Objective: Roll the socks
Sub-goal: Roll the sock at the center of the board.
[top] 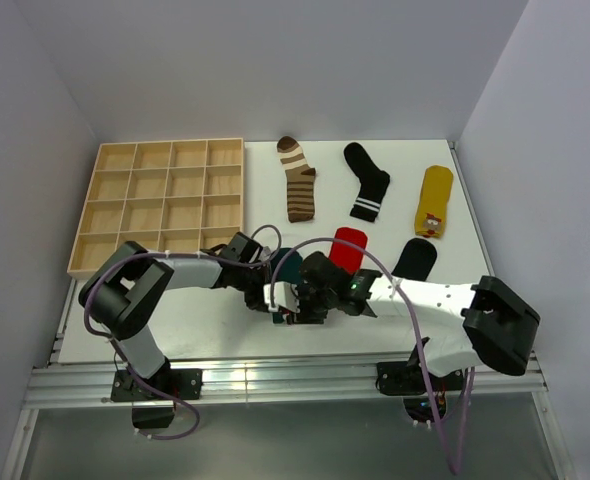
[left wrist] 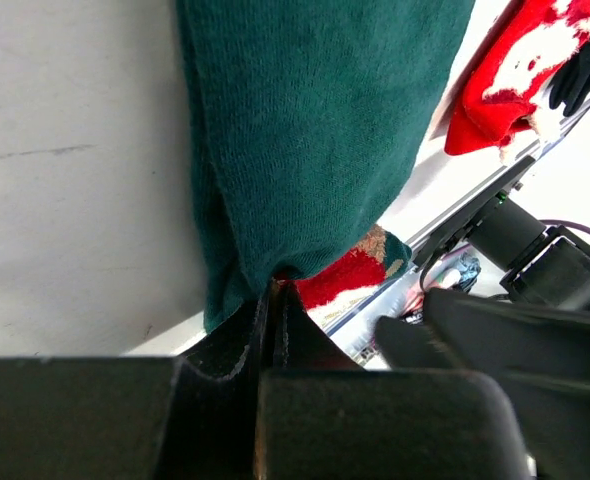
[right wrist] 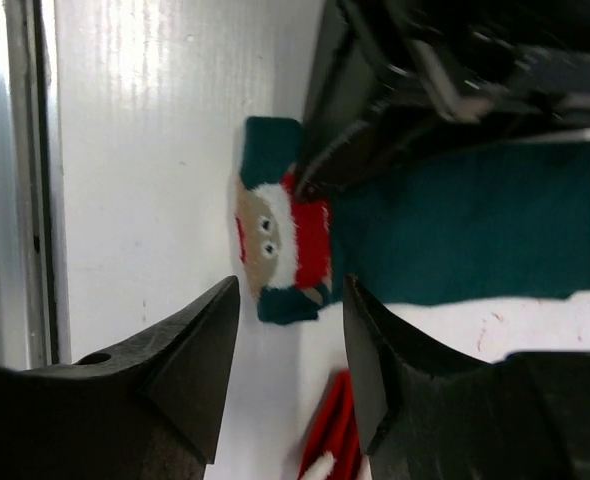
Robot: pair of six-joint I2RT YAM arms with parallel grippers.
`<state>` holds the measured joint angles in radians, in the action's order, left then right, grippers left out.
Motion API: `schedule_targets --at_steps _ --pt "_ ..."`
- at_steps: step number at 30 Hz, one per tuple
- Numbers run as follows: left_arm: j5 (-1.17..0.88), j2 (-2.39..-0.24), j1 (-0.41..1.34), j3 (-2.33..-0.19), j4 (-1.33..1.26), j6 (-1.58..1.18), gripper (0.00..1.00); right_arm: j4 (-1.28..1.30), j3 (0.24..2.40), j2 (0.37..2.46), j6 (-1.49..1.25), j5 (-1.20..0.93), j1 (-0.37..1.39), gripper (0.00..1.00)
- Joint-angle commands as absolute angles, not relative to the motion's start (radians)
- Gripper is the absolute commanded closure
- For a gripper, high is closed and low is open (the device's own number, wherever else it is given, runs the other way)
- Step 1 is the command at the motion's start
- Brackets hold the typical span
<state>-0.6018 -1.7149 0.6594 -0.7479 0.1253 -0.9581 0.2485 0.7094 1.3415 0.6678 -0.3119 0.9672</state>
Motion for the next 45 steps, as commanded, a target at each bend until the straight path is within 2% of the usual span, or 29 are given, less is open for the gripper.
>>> schedule_targets --at_steps 1,14,16,18,21,24,31,40,45 --pt "-0.552 -1.744 0.655 -0.755 0.207 -0.914 0.99 0.192 0.71 1.367 0.695 -0.258 1.015 0.46" --pt "-0.565 -1.753 0.646 -0.753 0.201 -0.905 0.97 0.213 0.752 1.471 0.698 -0.169 1.088 0.48" --pt "-0.568 -1.752 0.644 -0.753 0.198 -0.904 0.96 0.222 0.761 1.497 0.692 -0.158 1.089 0.52" --pt "-0.571 -1.752 0.643 -0.752 0.193 -0.908 0.95 0.235 0.773 1.512 0.678 -0.144 1.088 0.6" --pt "-0.581 -1.744 0.641 -0.741 0.172 -0.92 0.92 0.247 0.769 1.516 0.664 -0.153 1.086 0.67" --pt "-0.586 -1.73 0.641 -0.726 0.143 -0.94 0.88 0.294 0.785 1.513 0.65 -0.217 1.057 0.74" --pt "-0.588 -1.671 0.64 -0.669 0.02 -1.026 0.76 0.5 0.894 1.577 0.67 -0.437 0.898 0.82" --pt "-0.537 -1.635 0.64 -0.649 -0.083 -1.083 0.75 0.722 1.032 1.759 0.739 -0.655 0.723 0.84" --pt "-0.503 -1.625 0.641 -0.637 -0.12 -1.091 0.75 0.902 1.181 1.896 0.767 -0.744 0.664 0.84"
